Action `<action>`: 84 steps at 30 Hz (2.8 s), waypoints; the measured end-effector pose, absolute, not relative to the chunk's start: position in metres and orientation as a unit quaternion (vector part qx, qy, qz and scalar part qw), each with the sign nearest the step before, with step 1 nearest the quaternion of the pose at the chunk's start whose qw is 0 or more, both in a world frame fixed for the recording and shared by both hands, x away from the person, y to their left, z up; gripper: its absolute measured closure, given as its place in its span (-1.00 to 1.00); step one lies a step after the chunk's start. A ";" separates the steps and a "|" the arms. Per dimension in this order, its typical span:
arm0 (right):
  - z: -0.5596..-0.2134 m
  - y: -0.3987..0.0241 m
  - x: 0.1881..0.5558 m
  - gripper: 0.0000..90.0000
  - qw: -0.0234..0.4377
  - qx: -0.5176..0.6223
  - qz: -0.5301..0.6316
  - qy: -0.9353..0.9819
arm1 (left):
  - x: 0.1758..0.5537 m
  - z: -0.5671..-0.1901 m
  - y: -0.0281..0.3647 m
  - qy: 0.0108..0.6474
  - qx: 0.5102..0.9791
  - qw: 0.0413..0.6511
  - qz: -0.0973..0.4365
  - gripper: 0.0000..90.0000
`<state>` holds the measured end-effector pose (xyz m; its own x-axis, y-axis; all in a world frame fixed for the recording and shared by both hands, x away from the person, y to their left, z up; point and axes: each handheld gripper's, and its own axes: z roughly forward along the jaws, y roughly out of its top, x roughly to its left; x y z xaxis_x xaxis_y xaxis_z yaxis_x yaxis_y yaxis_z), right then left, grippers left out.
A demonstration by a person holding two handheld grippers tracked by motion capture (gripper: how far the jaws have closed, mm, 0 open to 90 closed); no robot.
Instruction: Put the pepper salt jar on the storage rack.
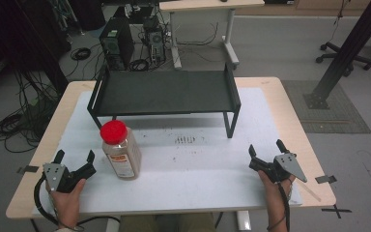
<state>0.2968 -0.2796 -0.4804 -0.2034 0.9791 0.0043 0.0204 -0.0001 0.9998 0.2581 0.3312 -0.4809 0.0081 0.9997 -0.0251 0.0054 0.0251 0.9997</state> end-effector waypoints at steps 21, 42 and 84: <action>-0.480 -0.279 0.297 -0.97 0.441 0.452 0.543 0.554 | 0.258 -0.481 0.331 0.507 0.496 0.506 0.491 -1.00; -0.480 -0.279 0.297 -0.97 0.439 0.444 0.547 0.557 | 0.257 -0.472 0.336 0.520 0.469 0.521 0.488 -1.00; -0.481 -0.279 0.296 -0.97 0.440 0.441 0.548 0.558 | 0.201 -0.389 0.294 0.468 0.495 0.563 0.468 -1.00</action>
<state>0.2963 -0.2793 -0.4806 -0.2235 0.9747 -0.0076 0.0093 0.0099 0.9999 0.2006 0.2943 -0.3894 0.1237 0.9903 -0.0628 -0.0631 0.0710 0.9955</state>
